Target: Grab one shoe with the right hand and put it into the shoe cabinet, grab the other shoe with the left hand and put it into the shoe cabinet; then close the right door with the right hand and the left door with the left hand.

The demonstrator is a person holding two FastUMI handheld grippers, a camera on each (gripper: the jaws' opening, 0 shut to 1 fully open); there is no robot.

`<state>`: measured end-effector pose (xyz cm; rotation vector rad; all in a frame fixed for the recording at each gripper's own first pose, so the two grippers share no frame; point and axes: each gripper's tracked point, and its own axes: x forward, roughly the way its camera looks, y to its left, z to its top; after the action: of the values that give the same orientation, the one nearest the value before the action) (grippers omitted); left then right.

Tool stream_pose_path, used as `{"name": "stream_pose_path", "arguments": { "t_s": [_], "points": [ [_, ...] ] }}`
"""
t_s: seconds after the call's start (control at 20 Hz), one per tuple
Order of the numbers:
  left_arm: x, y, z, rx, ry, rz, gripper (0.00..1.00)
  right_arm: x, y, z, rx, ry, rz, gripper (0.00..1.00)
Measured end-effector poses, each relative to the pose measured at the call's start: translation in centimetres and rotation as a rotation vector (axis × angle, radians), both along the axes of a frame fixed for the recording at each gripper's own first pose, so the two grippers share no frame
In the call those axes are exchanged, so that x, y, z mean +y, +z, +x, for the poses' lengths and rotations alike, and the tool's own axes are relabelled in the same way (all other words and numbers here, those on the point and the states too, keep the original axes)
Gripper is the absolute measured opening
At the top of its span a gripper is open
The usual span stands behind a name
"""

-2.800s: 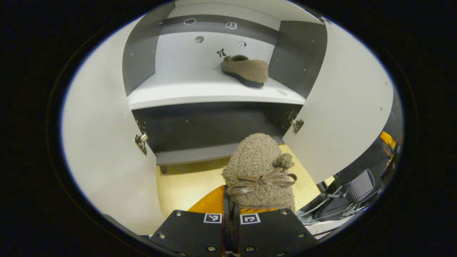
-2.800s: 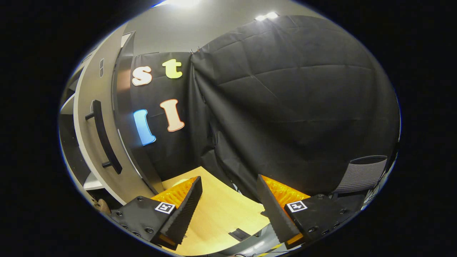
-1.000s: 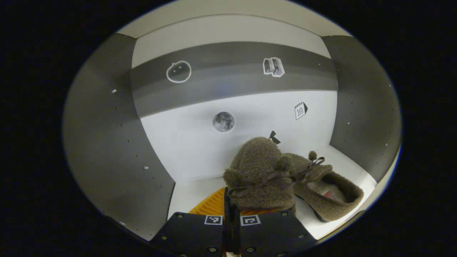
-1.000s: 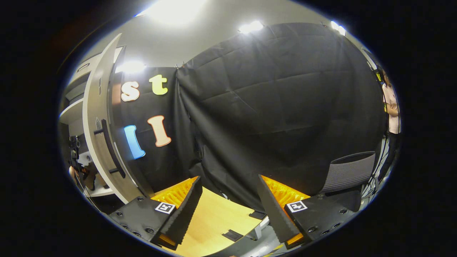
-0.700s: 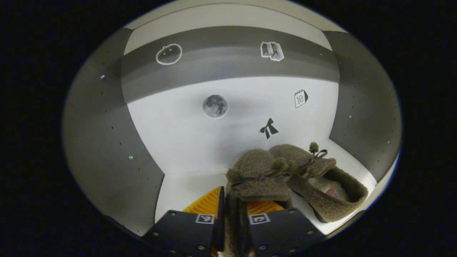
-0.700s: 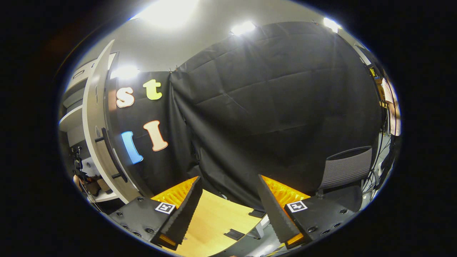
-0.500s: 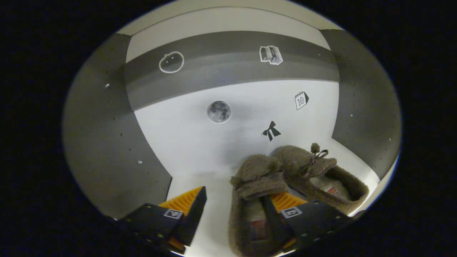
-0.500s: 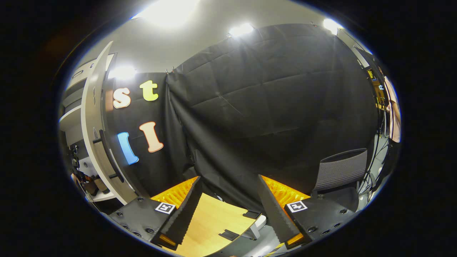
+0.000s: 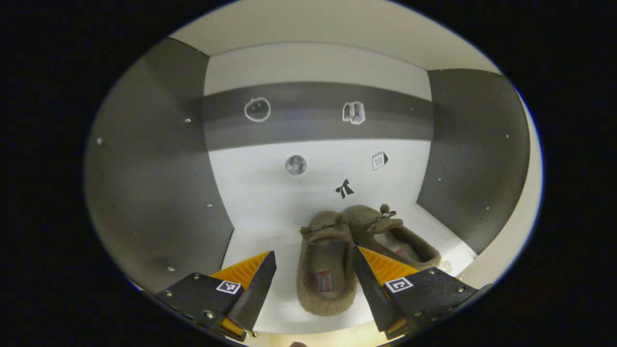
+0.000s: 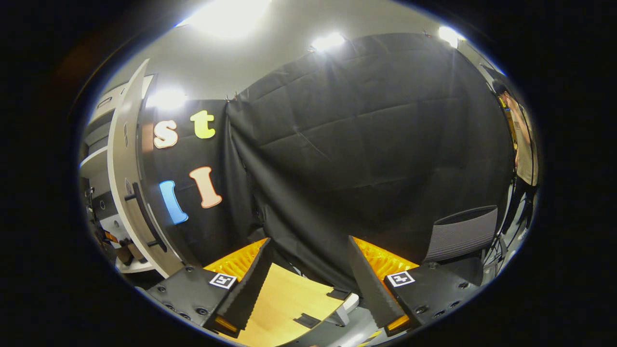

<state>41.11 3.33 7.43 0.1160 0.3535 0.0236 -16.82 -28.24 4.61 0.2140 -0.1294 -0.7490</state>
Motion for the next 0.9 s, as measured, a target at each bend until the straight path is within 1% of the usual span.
{"name": "stream_pose_path", "arguments": {
  "t_s": [0.1, 0.2, 0.35, 0.45, 0.6, 0.7, 0.8, 0.9],
  "points": [
    [-0.4, 2.8, -1.7, -0.142, 0.038, 0.008, 0.92, -0.5, 0.7, 0.3, -0.001, 0.011, -0.015, 0.92],
    [-2.0, 4.4, -3.3, -0.246, 0.046, -0.01, 0.91, -0.7, 2.0, 0.1, -0.02, 0.014, -0.029, 0.92],
    [-4.5, 5.0, -5.4, -0.321, 0.025, -0.103, 0.92, -0.5, 4.2, -0.1, -0.046, 0.034, -0.06, 0.92],
    [-5.4, 5.4, -7.4, -0.366, 0.005, -0.13, 0.93, -0.3, 5.9, 0.2, -0.043, 0.052, -0.106, 0.92],
    [-5.7, 3.7, -10.3, -0.364, -0.021, -0.112, 0.96, 0.8, 8.1, 2.1, -0.046, 0.132, -0.146, 0.92],
    [-6.2, 2.6, -12.7, -0.349, -0.031, -0.13, 0.99, 0.9, 9.3, 3.7, -0.041, 0.187, -0.182, 0.92],
    [-6.8, 1.5, -16.1, -0.331, -0.059, -0.141, 0.99, 1.3, 10.3, 5.5, -0.036, 0.251, -0.201, 0.92],
    [-7.3, 0.9, -18.9, -0.325, -0.092, -0.111, 0.99, 1.5, 10.8, 7.7, -0.027, 0.313, -0.21, 0.92]
  ]
}}
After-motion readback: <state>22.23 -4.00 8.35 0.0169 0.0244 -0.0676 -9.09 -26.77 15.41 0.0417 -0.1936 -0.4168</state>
